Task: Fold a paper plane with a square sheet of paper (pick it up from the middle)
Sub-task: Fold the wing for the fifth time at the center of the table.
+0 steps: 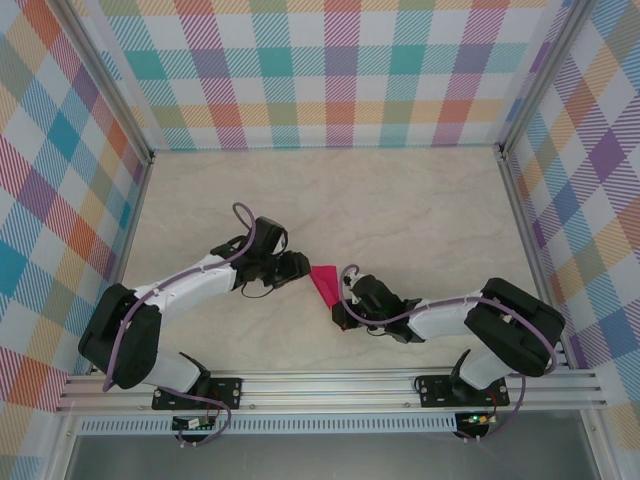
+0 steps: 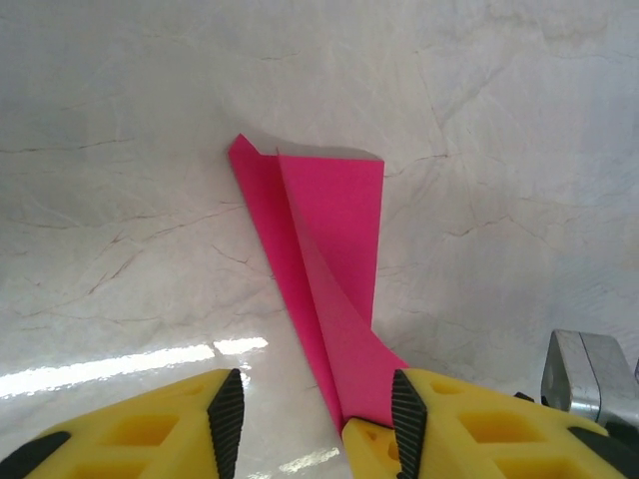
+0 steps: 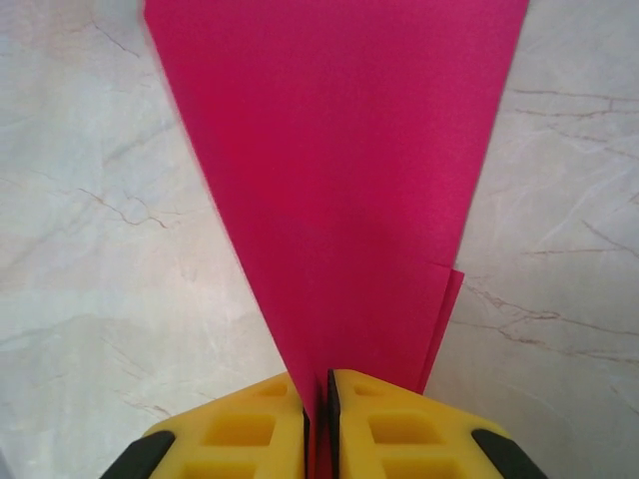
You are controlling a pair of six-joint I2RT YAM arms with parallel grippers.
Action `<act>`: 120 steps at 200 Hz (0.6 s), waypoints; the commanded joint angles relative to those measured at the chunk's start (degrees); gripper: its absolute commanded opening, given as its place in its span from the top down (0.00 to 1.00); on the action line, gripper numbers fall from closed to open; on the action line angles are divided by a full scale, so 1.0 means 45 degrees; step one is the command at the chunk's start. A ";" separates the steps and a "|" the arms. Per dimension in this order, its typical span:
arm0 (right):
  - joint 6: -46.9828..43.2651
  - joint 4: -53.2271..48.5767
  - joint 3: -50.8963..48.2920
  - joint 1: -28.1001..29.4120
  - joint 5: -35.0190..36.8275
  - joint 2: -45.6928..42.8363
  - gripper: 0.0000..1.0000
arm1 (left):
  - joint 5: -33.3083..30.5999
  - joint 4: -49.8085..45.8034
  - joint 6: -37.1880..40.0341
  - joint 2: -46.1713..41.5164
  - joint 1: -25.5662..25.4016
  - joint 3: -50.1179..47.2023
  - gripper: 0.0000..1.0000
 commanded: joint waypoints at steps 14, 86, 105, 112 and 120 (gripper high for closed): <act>0.1111 0.1232 -0.0354 -0.0587 -0.1847 0.0094 0.85 | 0.0933 0.1511 -0.0174 -0.0030 0.0096 -0.0657 0.60; 0.1892 0.1099 -0.0385 -0.0842 -0.2133 0.0555 0.84 | 0.2378 0.3731 -0.0522 0.0404 -0.0026 -0.1446 0.67; 0.1986 0.1109 -0.0365 -0.0884 -0.2109 0.0721 0.84 | 0.2685 0.4207 -0.0525 0.0566 -0.0138 -0.1549 0.67; 0.2009 0.1151 -0.0346 -0.0901 -0.2143 0.0832 0.84 | 0.2824 0.4408 -0.0576 0.0633 -0.0175 -0.1605 0.67; 0.2029 0.1169 -0.0326 -0.0897 -0.2153 0.0922 0.84 | 0.2951 0.4606 -0.0631 0.0708 -0.0214 -0.1647 0.67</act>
